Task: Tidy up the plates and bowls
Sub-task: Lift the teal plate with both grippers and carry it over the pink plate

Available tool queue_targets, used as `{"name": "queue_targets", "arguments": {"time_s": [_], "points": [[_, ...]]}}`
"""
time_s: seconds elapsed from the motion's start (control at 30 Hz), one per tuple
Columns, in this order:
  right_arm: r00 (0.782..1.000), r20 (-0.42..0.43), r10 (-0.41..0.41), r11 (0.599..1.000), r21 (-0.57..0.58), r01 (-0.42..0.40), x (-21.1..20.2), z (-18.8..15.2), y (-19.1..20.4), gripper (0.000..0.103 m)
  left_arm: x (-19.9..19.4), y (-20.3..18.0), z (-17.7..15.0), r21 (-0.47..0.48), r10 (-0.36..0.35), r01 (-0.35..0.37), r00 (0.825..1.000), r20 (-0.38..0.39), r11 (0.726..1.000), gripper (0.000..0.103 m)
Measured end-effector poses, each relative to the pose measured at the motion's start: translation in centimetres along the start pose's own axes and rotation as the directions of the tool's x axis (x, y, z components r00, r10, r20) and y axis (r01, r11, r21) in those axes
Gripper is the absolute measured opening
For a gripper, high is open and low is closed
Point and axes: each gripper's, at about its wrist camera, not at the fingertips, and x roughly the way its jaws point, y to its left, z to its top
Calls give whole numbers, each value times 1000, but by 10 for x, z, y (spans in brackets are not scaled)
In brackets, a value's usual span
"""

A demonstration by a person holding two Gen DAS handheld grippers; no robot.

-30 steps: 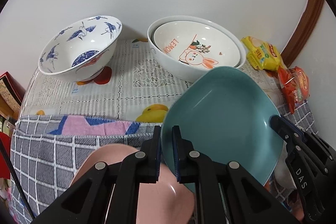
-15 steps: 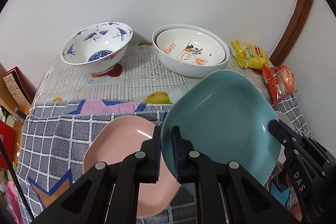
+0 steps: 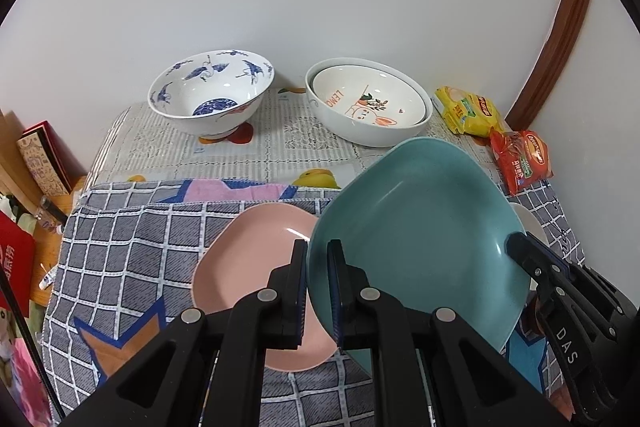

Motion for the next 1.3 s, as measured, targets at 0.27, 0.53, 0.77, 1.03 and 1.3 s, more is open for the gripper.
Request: {"name": "queue_targets", "arguments": {"time_s": [0.27,0.53,0.77,1.03,1.3], "points": [[1000,0,12,1000,-8,-12,0,-2,15,5,-7,14,-3,-16,10,-10,1000,6,1000,10],[1000,-5,19,1000,-15,-20,1,-4,26,5,-7,23,-5,-28,16,-16,1000,1,999,10],[1000,-13,22,1000,-14,-22,5,-6,29,5,-7,26,-6,-32,13,-13,1000,-4,999,10],[1000,-15,24,1000,-16,-24,7,-6,34,5,-6,32,-7,-35,18,-19,1000,-11,999,10],[999,-23,36,999,-14,-36,11,-8,38,5,-8,37,-6,-49,23,-24,1000,-7,999,10]]}}
